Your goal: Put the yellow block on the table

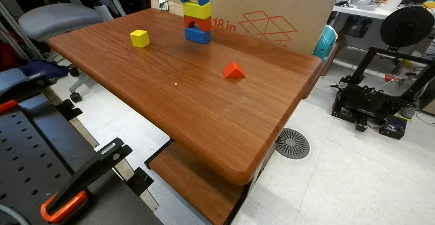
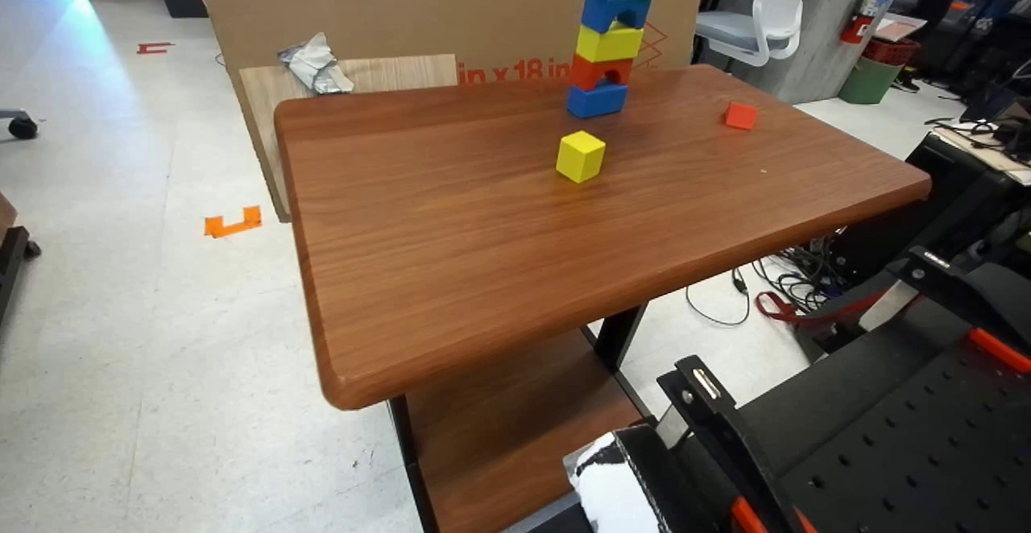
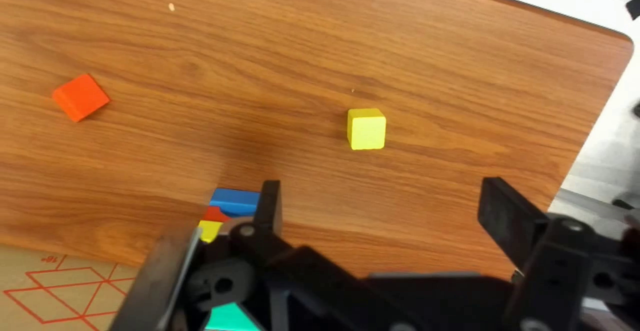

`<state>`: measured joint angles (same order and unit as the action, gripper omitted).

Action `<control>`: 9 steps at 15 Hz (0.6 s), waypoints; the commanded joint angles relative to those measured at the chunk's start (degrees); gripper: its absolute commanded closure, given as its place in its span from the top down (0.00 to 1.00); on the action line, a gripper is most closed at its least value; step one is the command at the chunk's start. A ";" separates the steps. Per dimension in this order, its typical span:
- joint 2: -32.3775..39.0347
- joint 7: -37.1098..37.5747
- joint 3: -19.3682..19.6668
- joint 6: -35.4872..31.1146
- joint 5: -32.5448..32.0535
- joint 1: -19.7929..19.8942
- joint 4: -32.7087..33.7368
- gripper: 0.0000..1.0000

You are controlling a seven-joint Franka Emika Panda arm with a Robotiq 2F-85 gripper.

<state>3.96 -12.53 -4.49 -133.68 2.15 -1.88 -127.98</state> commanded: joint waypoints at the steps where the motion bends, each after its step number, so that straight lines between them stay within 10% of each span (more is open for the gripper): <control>1: -0.12 0.01 0.30 0.17 0.09 -0.33 -0.11 1.00; 9: -0.08 0.01 0.24 0.16 0.18 -0.36 -0.59 1.00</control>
